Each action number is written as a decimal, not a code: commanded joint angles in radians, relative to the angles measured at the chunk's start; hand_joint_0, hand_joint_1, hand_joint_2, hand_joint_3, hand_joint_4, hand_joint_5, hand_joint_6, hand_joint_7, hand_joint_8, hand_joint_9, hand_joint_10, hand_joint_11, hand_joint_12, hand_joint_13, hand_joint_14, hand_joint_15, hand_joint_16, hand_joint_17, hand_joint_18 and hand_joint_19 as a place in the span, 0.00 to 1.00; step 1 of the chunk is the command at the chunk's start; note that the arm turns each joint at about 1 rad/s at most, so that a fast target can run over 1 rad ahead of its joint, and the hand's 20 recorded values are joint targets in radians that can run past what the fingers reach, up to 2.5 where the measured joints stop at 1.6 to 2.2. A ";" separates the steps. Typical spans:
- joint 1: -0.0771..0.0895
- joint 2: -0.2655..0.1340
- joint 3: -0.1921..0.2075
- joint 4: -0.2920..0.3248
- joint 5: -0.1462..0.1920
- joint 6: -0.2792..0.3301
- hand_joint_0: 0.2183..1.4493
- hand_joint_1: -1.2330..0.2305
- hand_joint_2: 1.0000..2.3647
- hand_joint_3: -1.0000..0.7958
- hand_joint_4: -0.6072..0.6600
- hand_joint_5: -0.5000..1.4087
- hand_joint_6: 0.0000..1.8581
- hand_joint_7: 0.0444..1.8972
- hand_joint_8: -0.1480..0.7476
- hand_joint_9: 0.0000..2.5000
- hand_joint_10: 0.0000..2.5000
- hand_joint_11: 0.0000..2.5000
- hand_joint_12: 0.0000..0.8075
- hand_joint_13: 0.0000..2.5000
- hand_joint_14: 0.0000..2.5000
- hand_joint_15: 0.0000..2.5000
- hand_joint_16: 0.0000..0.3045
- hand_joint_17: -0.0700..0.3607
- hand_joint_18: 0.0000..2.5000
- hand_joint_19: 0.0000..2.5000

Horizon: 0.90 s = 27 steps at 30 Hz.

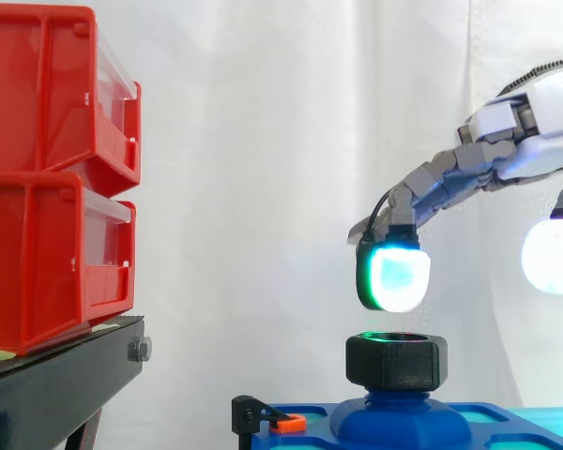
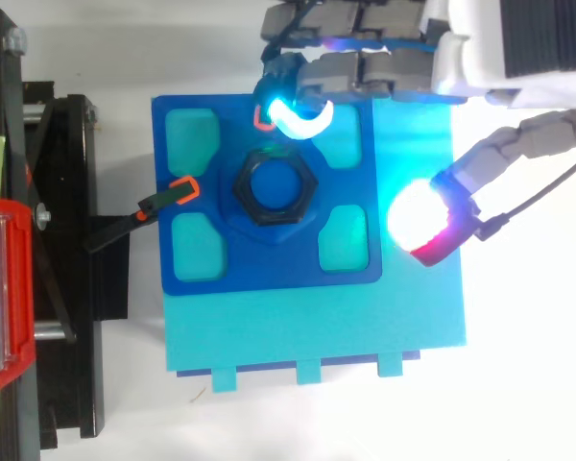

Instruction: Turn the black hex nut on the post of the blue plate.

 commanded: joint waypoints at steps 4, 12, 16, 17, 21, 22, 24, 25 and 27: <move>0.000 0.016 0.006 0.000 0.000 0.003 0.15 0.33 0.00 0.28 0.58 0.11 0.27 0.41 0.37 0.06 0.00 0.07 0.42 0.05 0.00 0.03 0.17 0.43 0.04 0.08; 0.003 0.014 0.010 0.086 0.000 0.053 0.15 0.31 0.00 0.28 0.52 0.10 0.27 0.37 0.36 0.00 0.00 0.03 0.42 0.01 0.00 0.02 0.17 0.44 0.02 0.09; 0.011 -0.007 0.009 0.141 0.004 0.092 0.13 0.33 0.00 0.28 0.53 0.10 0.27 0.37 0.37 0.00 0.00 0.03 0.43 0.01 0.00 0.02 0.18 0.45 0.02 0.09; 0.011 -0.007 0.009 0.141 0.004 0.092 0.13 0.33 0.00 0.28 0.54 0.10 0.27 0.38 0.37 0.01 0.00 0.03 0.43 0.01 0.00 0.02 0.18 0.45 0.02 0.09; 0.020 -0.033 0.004 0.185 0.006 0.093 0.14 0.33 0.00 0.28 0.54 0.10 0.27 0.38 0.37 0.01 0.00 0.04 0.43 0.01 0.00 0.02 0.17 0.44 0.01 0.09; 0.023 -0.039 -0.005 0.197 0.006 0.095 0.15 0.33 0.00 0.28 0.54 0.10 0.27 0.38 0.36 0.01 0.00 0.04 0.42 0.01 0.00 0.02 0.17 0.44 0.01 0.09; 0.026 -0.041 -0.006 0.208 0.011 0.093 0.18 0.32 0.00 0.28 0.53 0.10 0.27 0.38 0.35 0.02 0.00 0.04 0.40 0.01 0.00 0.02 0.16 0.42 0.01 0.09; 0.029 -0.043 -0.006 0.216 0.014 0.093 0.19 0.32 0.00 0.28 0.53 0.10 0.27 0.38 0.34 0.01 0.00 0.03 0.39 0.01 0.00 0.02 0.16 0.41 0.01 0.09; 0.032 -0.043 -0.008 0.216 0.017 0.095 0.23 0.32 0.00 0.28 0.52 0.10 0.27 0.38 0.33 0.02 0.00 0.04 0.38 0.01 0.00 0.02 0.15 0.40 0.01 0.09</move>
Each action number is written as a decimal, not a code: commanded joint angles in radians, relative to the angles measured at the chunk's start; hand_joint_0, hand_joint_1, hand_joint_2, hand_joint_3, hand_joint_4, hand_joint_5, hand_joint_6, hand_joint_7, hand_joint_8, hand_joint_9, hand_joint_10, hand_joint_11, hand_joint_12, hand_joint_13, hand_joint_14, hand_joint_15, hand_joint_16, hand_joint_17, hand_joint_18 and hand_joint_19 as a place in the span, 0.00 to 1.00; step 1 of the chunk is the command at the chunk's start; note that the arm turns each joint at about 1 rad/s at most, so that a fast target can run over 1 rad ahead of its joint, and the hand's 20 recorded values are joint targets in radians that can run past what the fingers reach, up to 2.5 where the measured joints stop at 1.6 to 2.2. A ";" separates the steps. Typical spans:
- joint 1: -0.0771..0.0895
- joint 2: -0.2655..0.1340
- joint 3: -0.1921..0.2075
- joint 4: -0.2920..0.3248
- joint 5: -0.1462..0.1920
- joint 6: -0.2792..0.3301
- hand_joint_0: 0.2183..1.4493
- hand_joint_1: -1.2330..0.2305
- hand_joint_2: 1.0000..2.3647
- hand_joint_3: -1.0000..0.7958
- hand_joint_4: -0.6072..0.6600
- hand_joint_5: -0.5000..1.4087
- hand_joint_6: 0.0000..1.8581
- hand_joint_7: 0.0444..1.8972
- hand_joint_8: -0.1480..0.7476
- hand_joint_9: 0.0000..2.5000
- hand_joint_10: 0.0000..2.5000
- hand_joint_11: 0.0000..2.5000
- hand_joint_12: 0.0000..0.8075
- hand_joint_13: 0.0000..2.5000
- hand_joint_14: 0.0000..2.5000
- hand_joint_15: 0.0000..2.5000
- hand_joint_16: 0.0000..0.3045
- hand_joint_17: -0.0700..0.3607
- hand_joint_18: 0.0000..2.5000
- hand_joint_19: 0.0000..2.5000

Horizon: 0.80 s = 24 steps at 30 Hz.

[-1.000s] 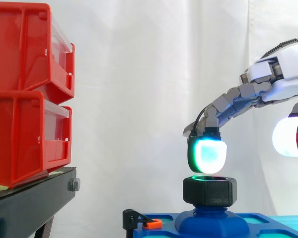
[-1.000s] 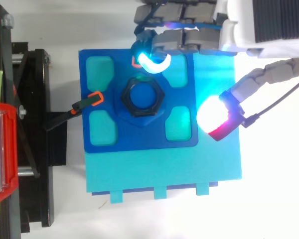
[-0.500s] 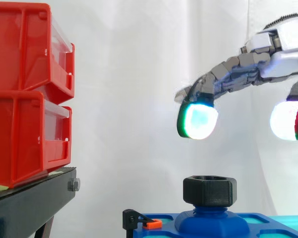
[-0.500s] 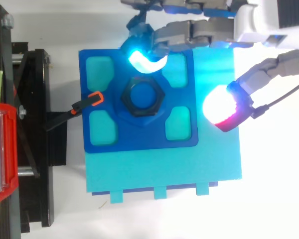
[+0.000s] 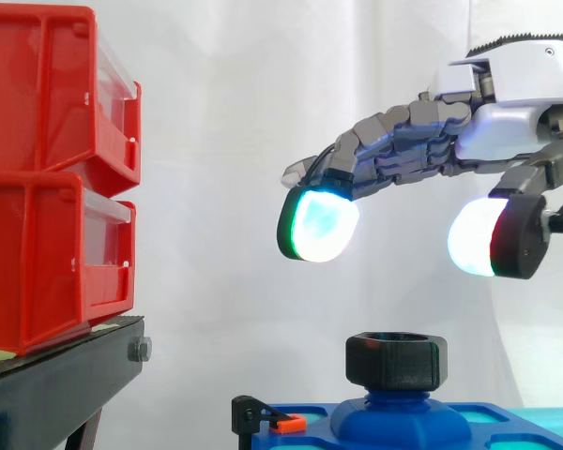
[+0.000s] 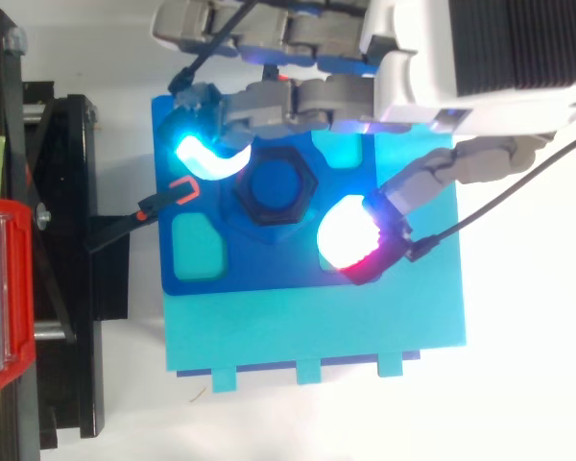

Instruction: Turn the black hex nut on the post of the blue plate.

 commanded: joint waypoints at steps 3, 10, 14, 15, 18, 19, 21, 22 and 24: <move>0.012 -0.004 -0.036 0.019 0.007 0.001 0.26 0.31 0.00 0.28 0.51 0.10 0.27 0.37 0.32 0.02 0.00 0.04 0.36 0.01 0.00 0.02 0.14 0.39 0.01 0.09; 0.012 -0.002 -0.048 0.053 0.010 0.001 0.18 0.32 0.00 0.28 0.52 0.10 0.27 0.37 0.34 0.02 0.00 0.04 0.40 0.01 0.00 0.02 0.16 0.42 0.02 0.09; 0.012 -0.002 -0.048 0.056 0.010 0.001 0.15 0.32 0.00 0.28 0.53 0.10 0.27 0.38 0.36 0.01 0.00 0.04 0.42 0.01 0.00 0.02 0.17 0.43 0.02 0.09; 0.012 -0.004 -0.048 0.056 0.010 0.000 0.15 0.32 0.00 0.28 0.53 0.10 0.27 0.38 0.36 0.01 0.00 0.04 0.42 0.01 0.00 0.02 0.17 0.44 0.02 0.09; 0.012 -0.004 -0.048 0.056 0.010 0.000 0.15 0.29 0.00 0.28 0.53 0.10 0.27 0.37 0.36 0.02 0.00 0.04 0.42 0.01 0.00 0.01 0.17 0.43 0.02 0.08; 0.012 -0.004 -0.048 0.056 0.010 0.000 0.16 0.26 0.00 0.28 0.52 0.10 0.27 0.37 0.35 0.01 0.00 0.03 0.41 0.01 0.00 0.01 0.17 0.43 0.02 0.08; 0.012 -0.002 -0.048 0.057 0.010 0.000 0.17 0.25 0.00 0.28 0.50 0.10 0.27 0.36 0.34 0.01 0.00 0.03 0.40 0.01 0.00 0.01 0.16 0.42 0.02 0.08; 0.012 -0.004 -0.048 0.056 0.010 0.000 0.19 0.24 0.00 0.28 0.49 0.10 0.27 0.36 0.33 0.01 0.00 0.03 0.40 0.01 0.00 0.01 0.16 0.41 0.02 0.08; 0.012 -0.004 -0.048 0.057 0.010 0.000 0.20 0.23 0.00 0.28 0.47 0.10 0.27 0.35 0.32 0.00 0.00 0.02 0.38 0.01 0.00 0.01 0.15 0.41 0.02 0.07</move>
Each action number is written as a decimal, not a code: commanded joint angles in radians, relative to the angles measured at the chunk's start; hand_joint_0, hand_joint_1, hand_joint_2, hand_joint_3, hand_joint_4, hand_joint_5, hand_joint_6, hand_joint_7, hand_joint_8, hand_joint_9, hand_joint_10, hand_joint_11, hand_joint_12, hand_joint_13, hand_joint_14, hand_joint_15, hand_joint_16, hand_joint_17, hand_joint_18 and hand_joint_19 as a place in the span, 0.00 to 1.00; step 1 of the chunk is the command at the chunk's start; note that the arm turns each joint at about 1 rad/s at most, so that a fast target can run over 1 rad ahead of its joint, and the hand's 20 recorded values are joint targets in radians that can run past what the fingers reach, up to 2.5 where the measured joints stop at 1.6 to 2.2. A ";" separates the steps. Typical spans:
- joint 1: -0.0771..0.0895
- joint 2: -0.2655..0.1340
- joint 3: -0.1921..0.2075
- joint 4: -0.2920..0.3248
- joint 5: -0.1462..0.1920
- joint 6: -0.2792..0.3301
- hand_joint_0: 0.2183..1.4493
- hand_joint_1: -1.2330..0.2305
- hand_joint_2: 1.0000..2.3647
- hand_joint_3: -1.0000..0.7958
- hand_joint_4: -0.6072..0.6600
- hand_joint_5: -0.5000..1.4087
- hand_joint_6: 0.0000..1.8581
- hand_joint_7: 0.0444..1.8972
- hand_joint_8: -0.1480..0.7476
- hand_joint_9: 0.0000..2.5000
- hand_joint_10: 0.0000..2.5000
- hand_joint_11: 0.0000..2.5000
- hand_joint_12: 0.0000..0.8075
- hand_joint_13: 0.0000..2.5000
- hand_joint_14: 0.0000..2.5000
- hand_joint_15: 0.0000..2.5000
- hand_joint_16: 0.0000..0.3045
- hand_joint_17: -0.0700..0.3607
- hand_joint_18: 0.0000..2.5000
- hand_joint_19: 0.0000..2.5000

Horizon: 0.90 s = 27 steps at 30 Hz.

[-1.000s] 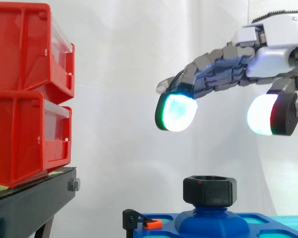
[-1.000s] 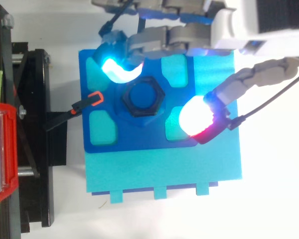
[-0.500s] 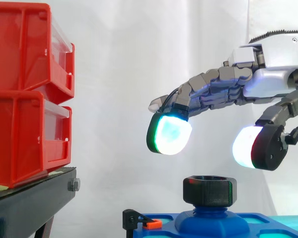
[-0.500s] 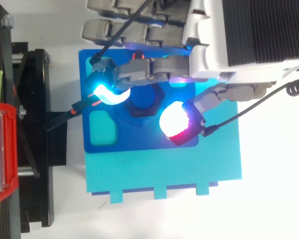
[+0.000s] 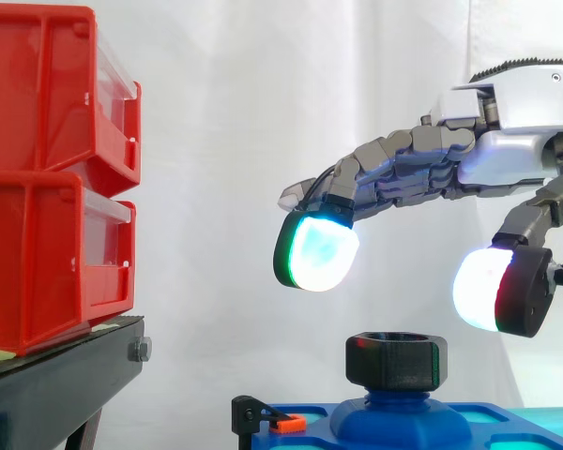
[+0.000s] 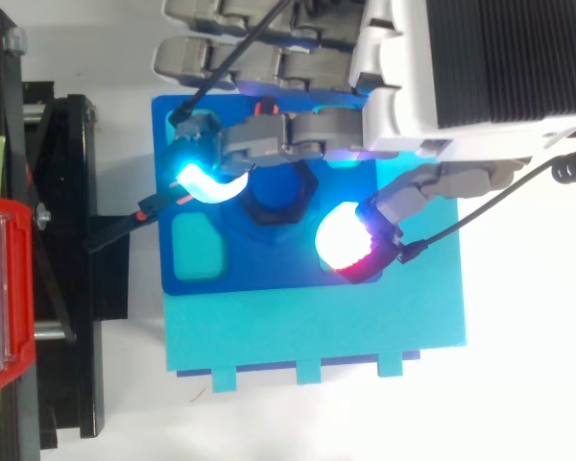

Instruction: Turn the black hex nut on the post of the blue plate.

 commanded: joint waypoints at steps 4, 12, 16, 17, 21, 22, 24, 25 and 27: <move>0.000 0.000 0.000 0.001 0.000 0.000 0.23 0.21 0.00 0.28 0.44 0.10 0.27 0.34 0.30 0.00 0.00 0.02 0.37 0.01 0.00 0.01 0.15 0.40 0.02 0.07; -0.003 0.000 0.000 0.007 0.000 -0.002 0.23 0.19 0.00 0.28 0.43 0.10 0.27 0.34 0.29 0.00 0.00 0.02 0.36 0.00 0.00 0.01 0.14 0.39 0.02 0.07; -0.003 0.000 0.000 0.007 0.000 -0.003 0.23 0.19 0.00 0.28 0.42 0.10 0.27 0.34 0.29 0.00 0.00 0.02 0.36 0.00 0.00 0.01 0.15 0.39 0.02 0.07; -0.003 0.000 0.000 0.007 0.000 -0.003 0.23 0.19 0.00 0.28 0.42 0.10 0.27 0.34 0.29 0.00 0.00 0.02 0.36 0.00 0.00 0.01 0.14 0.39 0.02 0.06; -0.003 0.000 0.000 0.008 0.005 -0.005 0.23 0.20 0.00 0.28 0.42 0.10 0.27 0.34 0.29 0.00 0.00 0.01 0.36 0.00 0.00 0.00 0.14 0.39 0.02 0.07; -0.003 0.000 0.000 0.008 0.006 -0.006 0.23 0.19 0.00 0.28 0.42 0.10 0.27 0.34 0.29 0.00 0.00 0.02 0.36 0.00 0.00 0.00 0.14 0.39 0.02 0.07; -0.005 0.000 0.000 0.008 0.006 -0.014 0.24 0.18 0.00 0.28 0.43 0.10 0.27 0.33 0.30 0.00 0.00 0.00 0.37 0.01 0.00 0.00 0.15 0.40 0.04 0.05; -0.005 0.000 0.000 0.010 0.006 -0.015 0.24 0.20 0.00 0.28 0.42 0.10 0.27 0.34 0.29 0.00 0.00 0.02 0.36 0.00 0.00 0.00 0.14 0.39 0.02 0.07; -0.003 0.000 0.000 0.018 0.006 -0.025 0.24 0.19 0.00 0.28 0.44 0.10 0.27 0.33 0.30 0.01 0.00 0.01 0.37 0.01 0.00 0.00 0.15 0.39 0.04 0.06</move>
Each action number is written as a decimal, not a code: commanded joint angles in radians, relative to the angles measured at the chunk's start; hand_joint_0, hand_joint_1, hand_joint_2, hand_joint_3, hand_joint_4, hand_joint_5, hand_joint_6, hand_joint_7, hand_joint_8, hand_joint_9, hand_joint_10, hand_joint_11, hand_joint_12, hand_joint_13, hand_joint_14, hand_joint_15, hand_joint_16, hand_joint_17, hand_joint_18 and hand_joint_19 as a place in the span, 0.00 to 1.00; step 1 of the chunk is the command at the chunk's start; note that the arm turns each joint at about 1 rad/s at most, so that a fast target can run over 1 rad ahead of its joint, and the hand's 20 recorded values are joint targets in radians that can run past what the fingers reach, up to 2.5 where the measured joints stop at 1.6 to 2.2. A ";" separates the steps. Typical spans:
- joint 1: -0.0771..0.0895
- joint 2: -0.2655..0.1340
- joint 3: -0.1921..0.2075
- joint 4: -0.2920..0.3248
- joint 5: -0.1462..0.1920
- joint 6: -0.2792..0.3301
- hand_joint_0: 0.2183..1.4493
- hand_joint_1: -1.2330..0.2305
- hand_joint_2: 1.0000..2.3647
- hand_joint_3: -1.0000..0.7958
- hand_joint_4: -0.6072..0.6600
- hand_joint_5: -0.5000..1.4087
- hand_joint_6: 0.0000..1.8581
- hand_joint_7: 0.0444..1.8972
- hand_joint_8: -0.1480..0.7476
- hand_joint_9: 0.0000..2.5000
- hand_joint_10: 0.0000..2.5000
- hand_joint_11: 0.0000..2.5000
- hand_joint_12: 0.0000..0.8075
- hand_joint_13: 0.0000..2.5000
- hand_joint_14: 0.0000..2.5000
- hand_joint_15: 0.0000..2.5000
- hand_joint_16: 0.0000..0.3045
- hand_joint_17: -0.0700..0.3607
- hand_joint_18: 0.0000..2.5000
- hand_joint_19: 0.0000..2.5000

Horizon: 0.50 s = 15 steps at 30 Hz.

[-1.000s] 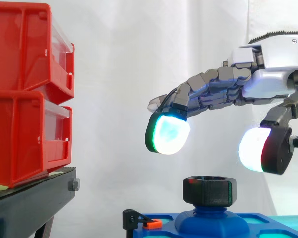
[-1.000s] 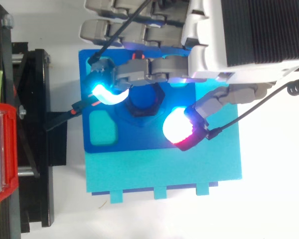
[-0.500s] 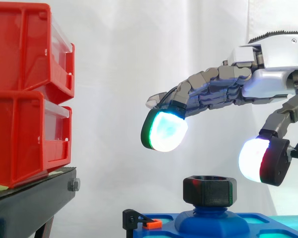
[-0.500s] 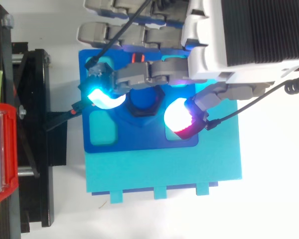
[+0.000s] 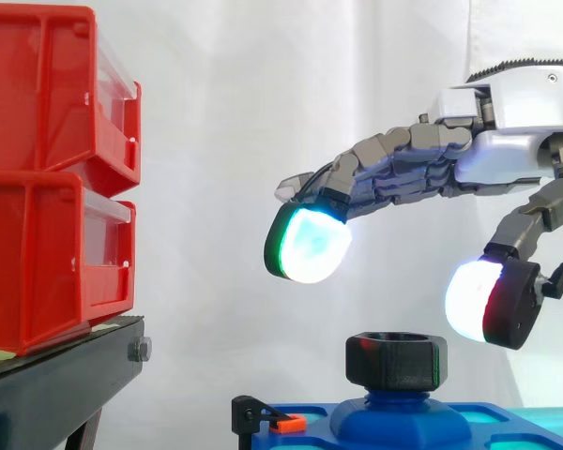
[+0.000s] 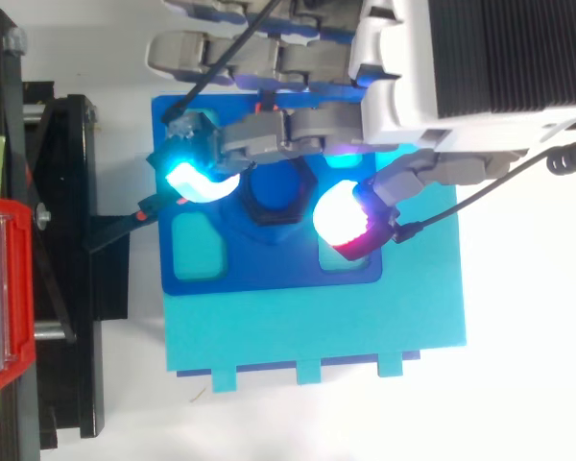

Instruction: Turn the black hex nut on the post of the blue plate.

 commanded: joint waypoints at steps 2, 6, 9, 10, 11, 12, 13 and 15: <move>0.000 0.000 0.000 0.006 0.001 -0.011 0.24 0.19 0.00 0.28 0.44 0.10 0.27 0.34 0.30 0.01 0.00 0.01 0.37 0.01 0.00 0.00 0.15 0.39 0.04 0.06; 0.000 -0.002 -0.002 0.006 0.001 -0.019 0.23 0.20 0.00 0.28 0.44 0.10 0.27 0.34 0.30 0.01 0.00 0.01 0.37 0.01 0.00 0.00 0.15 0.40 0.04 0.06; 0.002 -0.026 0.000 0.009 0.010 -0.021 0.22 0.23 0.00 0.28 0.44 0.10 0.27 0.34 0.30 0.00 0.00 0.03 0.37 0.00 0.00 0.01 0.15 0.39 0.02 0.07; 0.002 -0.026 0.000 0.009 0.010 -0.021 0.22 0.23 0.00 0.28 0.44 0.10 0.27 0.35 0.30 0.00 0.00 0.03 0.37 0.00 0.00 0.01 0.15 0.40 0.02 0.07; 0.002 -0.034 0.000 0.017 0.011 -0.019 0.22 0.23 0.00 0.28 0.44 0.10 0.27 0.35 0.30 0.00 0.00 0.03 0.37 0.00 0.00 0.01 0.15 0.40 0.02 0.07; 0.003 -0.034 0.000 0.020 0.011 -0.018 0.21 0.22 0.00 0.28 0.46 0.10 0.27 0.34 0.32 0.01 0.00 0.01 0.38 0.01 0.00 0.00 0.15 0.41 0.04 0.06; 0.003 -0.034 0.000 0.023 0.011 -0.018 0.21 0.22 0.00 0.28 0.46 0.10 0.27 0.34 0.32 0.01 0.00 0.01 0.38 0.01 0.00 0.00 0.15 0.41 0.04 0.06; 0.003 -0.032 0.000 0.025 0.011 -0.018 0.21 0.24 0.00 0.28 0.45 0.10 0.27 0.35 0.31 0.00 0.00 0.03 0.38 0.00 0.00 0.01 0.15 0.40 0.02 0.08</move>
